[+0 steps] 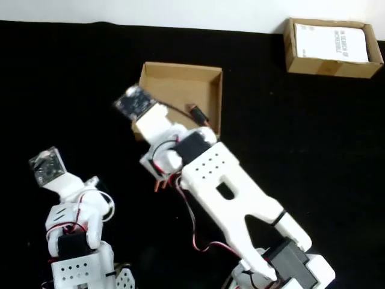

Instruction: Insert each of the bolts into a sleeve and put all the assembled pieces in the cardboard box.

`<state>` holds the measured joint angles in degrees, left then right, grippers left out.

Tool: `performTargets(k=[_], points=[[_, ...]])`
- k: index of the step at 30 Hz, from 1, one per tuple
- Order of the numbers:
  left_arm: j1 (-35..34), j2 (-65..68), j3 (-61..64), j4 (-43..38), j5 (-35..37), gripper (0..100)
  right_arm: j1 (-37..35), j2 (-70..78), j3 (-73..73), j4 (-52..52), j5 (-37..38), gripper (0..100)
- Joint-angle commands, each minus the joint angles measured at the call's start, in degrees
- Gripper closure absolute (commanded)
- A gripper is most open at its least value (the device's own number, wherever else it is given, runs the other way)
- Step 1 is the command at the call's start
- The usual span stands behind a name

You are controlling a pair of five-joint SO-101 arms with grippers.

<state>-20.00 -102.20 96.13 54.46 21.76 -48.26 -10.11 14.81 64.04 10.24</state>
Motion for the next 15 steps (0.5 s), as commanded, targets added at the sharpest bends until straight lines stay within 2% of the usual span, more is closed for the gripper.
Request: performTargets(k=[1, 5, 9, 15], points=[[-4.2, -0.3, 1.0, -3.0, 0.3, 99, -0.7, 3.0, -2.9, 0.4, 1.1, 87.5], [-9.1, -0.3, 1.0, -3.3, 0.3, 99, -0.8, 10.2, -6.1, -1.4, 11.8, 87.5], [-13.5, -0.3, 1.0, -3.4, 0.3, 99, -0.9, 17.8, -11.9, -1.5, 14.1, 87.5], [-13.9, -0.3, 1.0, -4.7, 0.3, 99, -0.7, 28.4, -21.4, -1.3, 16.4, 87.5]])
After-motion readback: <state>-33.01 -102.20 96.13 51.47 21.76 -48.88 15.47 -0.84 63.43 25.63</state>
